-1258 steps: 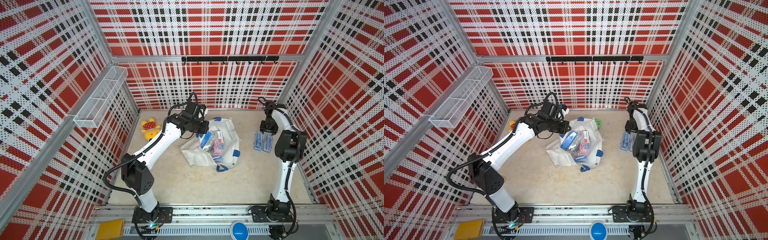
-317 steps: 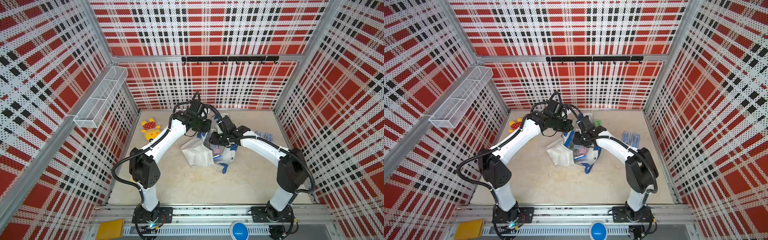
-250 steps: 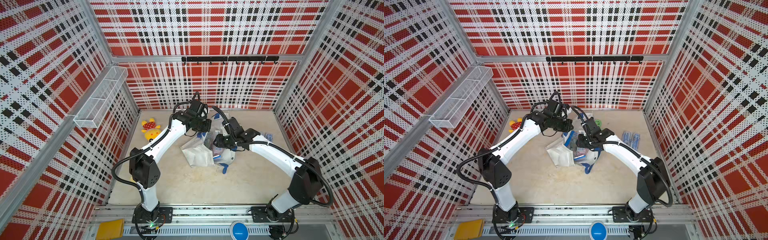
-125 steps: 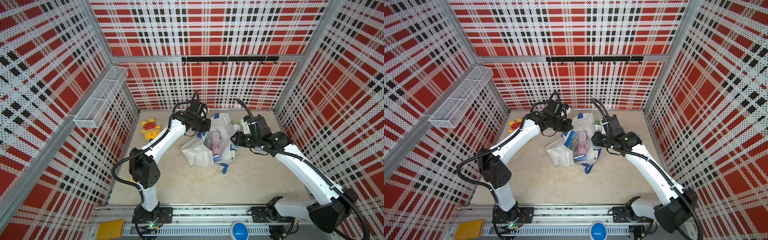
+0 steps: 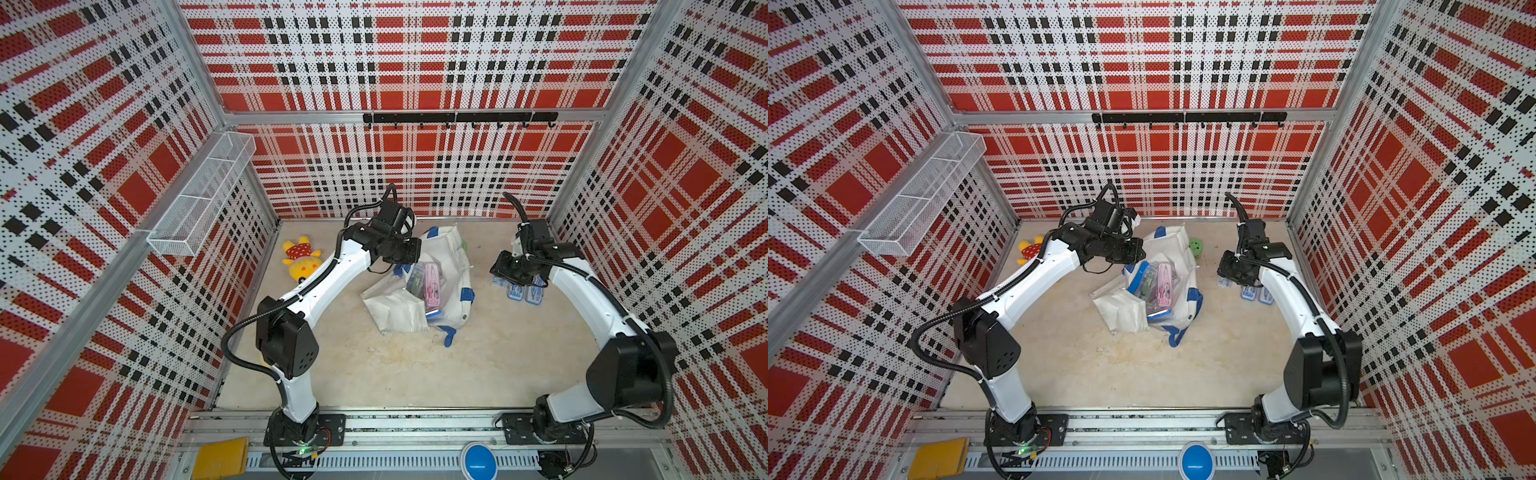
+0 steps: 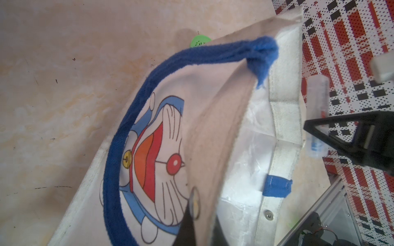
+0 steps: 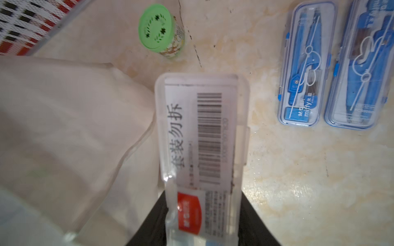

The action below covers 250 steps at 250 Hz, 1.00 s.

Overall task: Take out the compass set from the canvas bag
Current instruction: Place the compass set at the center of the board.

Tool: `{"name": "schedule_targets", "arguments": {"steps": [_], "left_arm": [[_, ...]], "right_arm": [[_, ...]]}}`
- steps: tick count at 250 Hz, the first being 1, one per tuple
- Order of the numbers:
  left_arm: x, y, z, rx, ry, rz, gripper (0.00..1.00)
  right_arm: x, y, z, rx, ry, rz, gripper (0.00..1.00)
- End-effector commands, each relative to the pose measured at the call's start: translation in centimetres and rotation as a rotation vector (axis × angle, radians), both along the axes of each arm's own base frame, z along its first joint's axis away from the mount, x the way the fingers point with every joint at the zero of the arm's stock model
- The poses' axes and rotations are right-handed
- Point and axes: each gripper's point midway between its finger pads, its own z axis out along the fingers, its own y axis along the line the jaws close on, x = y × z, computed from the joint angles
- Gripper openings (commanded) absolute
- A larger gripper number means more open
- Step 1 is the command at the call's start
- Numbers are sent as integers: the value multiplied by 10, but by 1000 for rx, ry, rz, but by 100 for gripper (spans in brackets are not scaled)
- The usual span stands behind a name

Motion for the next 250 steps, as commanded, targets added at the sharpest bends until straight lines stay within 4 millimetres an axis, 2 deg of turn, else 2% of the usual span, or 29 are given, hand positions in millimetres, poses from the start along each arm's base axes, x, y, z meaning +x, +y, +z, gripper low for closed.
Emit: {"name": "schedule_targets", "arguments": {"steps": [1, 56, 84, 149, 218, 250], "left_arm": [[-1, 1, 25, -52, -58, 10, 0], [-3, 2, 29, -60, -59, 11, 0], [-4, 4, 29, -58, -59, 15, 0], [-8, 5, 22, -51, -35, 16, 0], [-8, 6, 22, -45, -30, 24, 0], [-7, 5, 22, -46, -33, 24, 0]], "right_arm": [[21, 0, -6, -22, 0, 16, 28], [44, -9, -62, -95, 135, -15, 28], [51, -18, -84, -143, 191, -26, 28], [64, -36, -112, -204, 260, -6, 29], [58, -46, -137, -210, 333, -35, 31], [55, -44, -142, -190, 345, -48, 40]]}}
